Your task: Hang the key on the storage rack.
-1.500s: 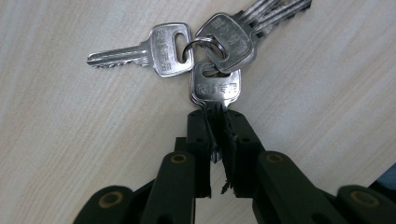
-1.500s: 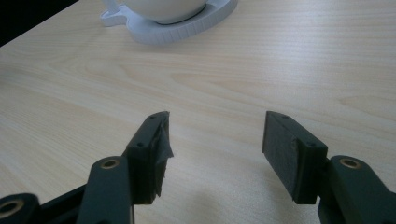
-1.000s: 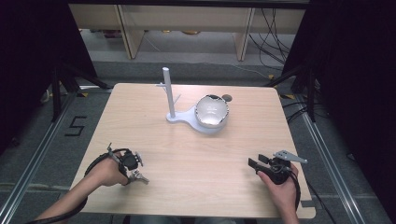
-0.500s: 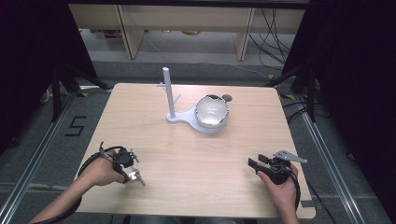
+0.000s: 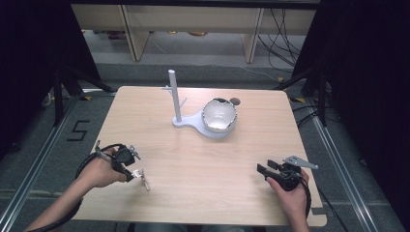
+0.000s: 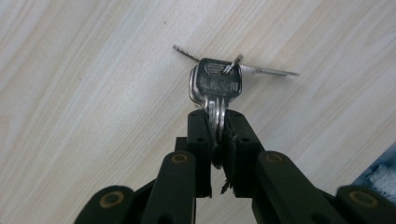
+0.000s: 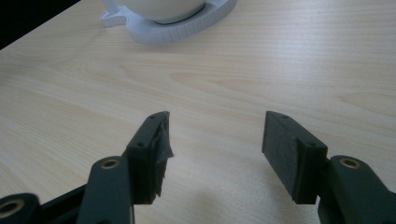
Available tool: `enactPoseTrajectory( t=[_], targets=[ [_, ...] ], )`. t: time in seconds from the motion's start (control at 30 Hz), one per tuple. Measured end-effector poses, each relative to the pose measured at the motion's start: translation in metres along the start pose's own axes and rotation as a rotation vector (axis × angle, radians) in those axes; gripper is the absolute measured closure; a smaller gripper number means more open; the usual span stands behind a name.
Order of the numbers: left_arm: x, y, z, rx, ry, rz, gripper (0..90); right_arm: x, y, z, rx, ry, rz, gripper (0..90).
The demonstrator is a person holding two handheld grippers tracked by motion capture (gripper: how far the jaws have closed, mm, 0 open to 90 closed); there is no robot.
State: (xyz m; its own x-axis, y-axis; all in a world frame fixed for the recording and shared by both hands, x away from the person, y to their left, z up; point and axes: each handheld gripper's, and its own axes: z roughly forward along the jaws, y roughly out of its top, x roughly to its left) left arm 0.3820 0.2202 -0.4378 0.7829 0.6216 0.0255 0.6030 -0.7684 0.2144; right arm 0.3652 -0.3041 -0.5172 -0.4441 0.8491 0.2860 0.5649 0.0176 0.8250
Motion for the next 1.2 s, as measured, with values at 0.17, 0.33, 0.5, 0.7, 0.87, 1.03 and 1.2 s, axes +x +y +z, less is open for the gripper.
enactPoseTrajectory(
  t=[0.17,0.33,0.5,0.7,0.87,1.03,1.2],
  targets=[
    [0.004,0.003,-0.011,-0.033,0.013,-0.007,81.5,0.0,0.0,0.0,-0.002,0.001,-0.001,42.4],
    [0.01,0.006,-0.022,-0.091,0.033,-0.037,81.5,0.0,0.0,0.0,-0.003,0.001,0.0,42.4],
    [0.014,0.01,-0.029,-0.147,0.042,-0.067,81.5,-0.001,0.0,0.0,-0.003,0.001,-0.005,42.5],
    [0.02,0.013,-0.034,-0.197,0.051,-0.098,81.4,0.0,0.0,0.0,-0.001,-0.001,-0.001,42.4],
    [0.024,0.017,-0.038,-0.256,0.074,-0.127,81.5,0.0,0.0,-0.001,-0.003,-0.012,-0.015,42.3],
    [0.026,0.022,-0.039,-0.287,0.084,-0.142,81.5,0.004,-0.001,-0.002,0.007,0.004,0.044,42.3],
    [0.029,0.029,-0.043,-0.33,0.086,-0.152,81.5,0.001,-0.001,-0.002,-0.011,-0.004,0.013,42.2]
  ],
)
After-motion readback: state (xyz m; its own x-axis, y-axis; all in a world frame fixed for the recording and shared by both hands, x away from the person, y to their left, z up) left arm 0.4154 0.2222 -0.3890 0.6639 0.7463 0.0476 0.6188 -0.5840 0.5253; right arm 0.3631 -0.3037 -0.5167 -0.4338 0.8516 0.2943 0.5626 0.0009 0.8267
